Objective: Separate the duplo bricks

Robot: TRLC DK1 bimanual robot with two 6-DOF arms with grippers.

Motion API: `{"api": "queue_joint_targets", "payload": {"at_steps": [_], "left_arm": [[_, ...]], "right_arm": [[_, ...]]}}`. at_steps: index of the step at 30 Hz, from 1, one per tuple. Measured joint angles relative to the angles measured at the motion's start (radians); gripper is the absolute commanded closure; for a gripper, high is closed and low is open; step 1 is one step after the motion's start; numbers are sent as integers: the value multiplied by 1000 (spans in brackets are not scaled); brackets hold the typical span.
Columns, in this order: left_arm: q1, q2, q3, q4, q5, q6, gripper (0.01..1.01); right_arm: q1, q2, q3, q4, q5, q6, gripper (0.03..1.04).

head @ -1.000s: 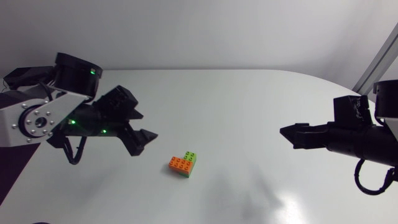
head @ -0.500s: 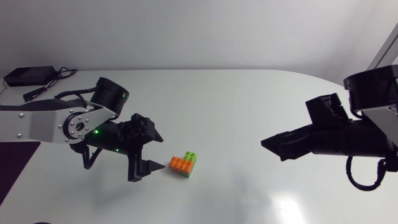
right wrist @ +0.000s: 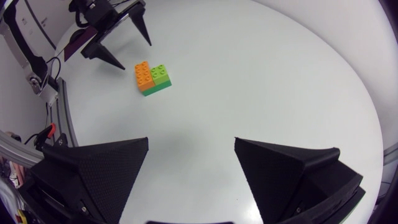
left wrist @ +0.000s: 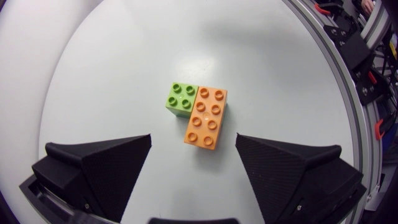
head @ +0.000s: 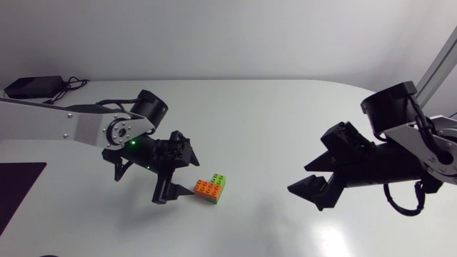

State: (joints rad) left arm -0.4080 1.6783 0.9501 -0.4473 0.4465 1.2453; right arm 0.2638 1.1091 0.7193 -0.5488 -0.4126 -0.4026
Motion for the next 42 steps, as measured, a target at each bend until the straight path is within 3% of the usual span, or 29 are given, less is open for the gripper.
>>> {"api": "queue_joint_targets", "payload": {"at_steps": [6,13,16,27,28,33,42], "left_arm": [[-11,85,57,-49,3,69,179],[-11,142,106,-126,38,128,421],[-11,158,130,-143,49,147,469],[-11,209,142,-178,53,193,490],[-11,211,143,-178,53,196,541],[-12,214,161,-211,68,199,608],[-37,232,182,-231,86,198,690]], "right_arm": [[12,84,39,-21,-34,-38,61],[27,108,40,-21,-61,-67,61],[32,120,42,-20,-64,-70,61],[32,141,42,2,-69,-70,61],[32,142,42,5,-71,-71,61],[32,143,42,6,-72,-78,61],[32,141,42,6,-72,-89,62]]}}
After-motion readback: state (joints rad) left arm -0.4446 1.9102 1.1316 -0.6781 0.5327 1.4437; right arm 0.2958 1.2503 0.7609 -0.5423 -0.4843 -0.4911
